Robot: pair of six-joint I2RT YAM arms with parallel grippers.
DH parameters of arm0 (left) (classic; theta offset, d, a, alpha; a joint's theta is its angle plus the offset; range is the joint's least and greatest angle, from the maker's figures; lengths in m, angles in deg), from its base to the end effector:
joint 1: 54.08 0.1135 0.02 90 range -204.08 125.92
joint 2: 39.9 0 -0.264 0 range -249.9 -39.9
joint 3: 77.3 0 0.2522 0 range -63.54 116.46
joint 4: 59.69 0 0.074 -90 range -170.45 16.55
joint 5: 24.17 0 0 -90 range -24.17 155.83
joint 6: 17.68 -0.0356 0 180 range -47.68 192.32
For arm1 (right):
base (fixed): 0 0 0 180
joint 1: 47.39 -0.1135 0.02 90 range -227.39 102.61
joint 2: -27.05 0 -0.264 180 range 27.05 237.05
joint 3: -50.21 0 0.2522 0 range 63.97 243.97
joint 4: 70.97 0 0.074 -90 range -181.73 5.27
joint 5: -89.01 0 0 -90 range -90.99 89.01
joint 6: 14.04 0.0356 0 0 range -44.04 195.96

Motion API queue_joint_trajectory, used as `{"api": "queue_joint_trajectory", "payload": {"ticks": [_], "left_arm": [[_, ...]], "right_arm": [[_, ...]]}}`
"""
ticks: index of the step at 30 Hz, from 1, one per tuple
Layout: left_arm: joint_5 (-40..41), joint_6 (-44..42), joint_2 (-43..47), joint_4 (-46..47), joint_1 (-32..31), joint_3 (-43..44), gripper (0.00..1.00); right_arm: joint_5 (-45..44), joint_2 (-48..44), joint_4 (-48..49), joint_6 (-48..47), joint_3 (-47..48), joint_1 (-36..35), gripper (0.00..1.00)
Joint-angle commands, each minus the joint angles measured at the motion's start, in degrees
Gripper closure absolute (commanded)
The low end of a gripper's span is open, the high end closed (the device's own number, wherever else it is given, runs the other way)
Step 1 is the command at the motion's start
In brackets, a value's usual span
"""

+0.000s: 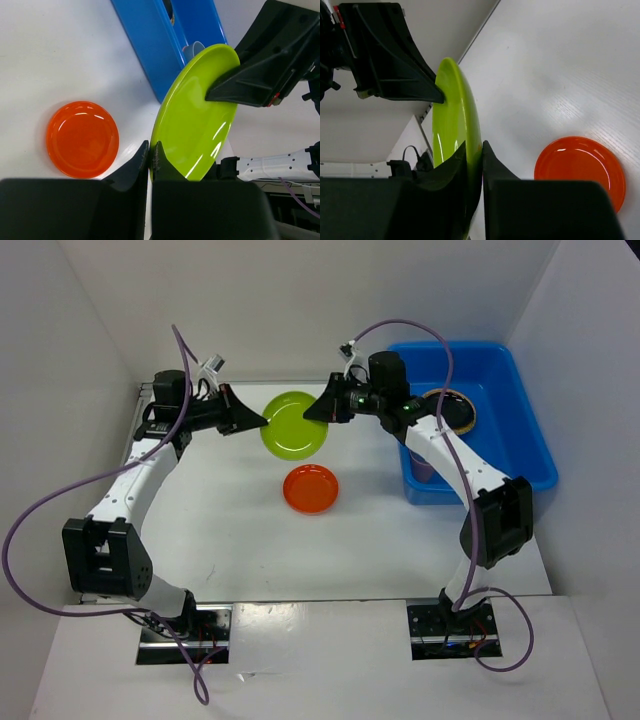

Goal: Place the mixed dishes into the plastic bin

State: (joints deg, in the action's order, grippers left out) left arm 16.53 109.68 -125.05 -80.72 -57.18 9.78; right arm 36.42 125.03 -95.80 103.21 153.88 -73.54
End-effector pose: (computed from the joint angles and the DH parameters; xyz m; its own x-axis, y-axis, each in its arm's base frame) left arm 0.3396 -0.0454 0.3532 -0.7152 -0.3576 -0.6005 0.3983 0.4975 -0.7706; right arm 0.3533 0.1976 0.3664 -0.6578 0.0822 -0.7487 -0.6345 0.4752 0.6096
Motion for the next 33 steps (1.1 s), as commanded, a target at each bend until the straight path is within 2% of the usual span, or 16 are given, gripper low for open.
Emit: {"api": "queue_joint_trajectory", "payload": {"ticks": [1,2,4,6,7,10,13,14,15,18,23,25,28,33], "left_arm": [[-0.4,-0.5,2.5,2.6,0.0,2.6,1.0],[-0.4,-0.5,2.0,2.6,0.0,2.6,1.0],[-0.4,-0.5,2.0,2.6,-0.5,3.1,0.91],[0.2,-0.5,2.0,2.6,-0.5,3.1,0.73],[0.2,-2.2,1.5,0.9,-0.5,3.8,0.5],[3.3,-4.5,3.0,-1.3,0.2,4.3,0.22],[10.2,-4.5,6.8,-1.9,1.9,2.0,0.1],[12.1,-4.5,7.9,-1.2,2.5,-0.3,0.03],[15.1,-3.4,9.9,0.7,3.1,-2.1,0.01],[15.9,1.0,11.4,6.9,3.1,-10.4,0.0],[14.0,0.2,4.5,5.8,1.3,-15.4,0.01],[14.0,-0.6,2.4,5.8,0.8,-16.2,0.01],[12.7,-1.9,-1.4,6.4,-0.8,-16.7,0.03],[12.7,-5.6,-4.9,5.8,-3.3,-16.7,0.05]], "right_arm": [[-0.2,0.1,-1.3,-1.4,2.6,-0.7,0.93],[-0.2,0.6,-1.3,-1.4,2.6,-0.7,1.0],[-0.2,0.6,-1.8,-1.9,2.6,-0.7,1.0],[-3.8,-0.1,-2.5,-1.9,2.6,-0.7,1.0],[-5.7,-0.1,-4.0,-1.9,3.2,-0.7,1.0],[-14.3,-2.3,-5.1,-1.0,4.0,0.7,1.0],[-21.0,-5.1,-3.4,2.0,4.0,5.1,1.0],[-21.1,-6.6,-2.4,2.8,2.5,6.9,1.0],[-21.1,-7.5,-1.2,3.9,1.6,8.8,1.0],[-18.9,-11.4,5.1,9.0,-2.8,16.6,1.0],[-23.7,-16.4,13.9,15.9,-12.0,27.7,1.0],[-26.2,-18.3,17.1,17.6,-16.5,29.9,1.0],[-31.9,-18.3,19.1,18.7,-18.2,32.3,1.0],[-39.2,-14.1,21.9,22.3,-20.5,34.2,1.0]]}}
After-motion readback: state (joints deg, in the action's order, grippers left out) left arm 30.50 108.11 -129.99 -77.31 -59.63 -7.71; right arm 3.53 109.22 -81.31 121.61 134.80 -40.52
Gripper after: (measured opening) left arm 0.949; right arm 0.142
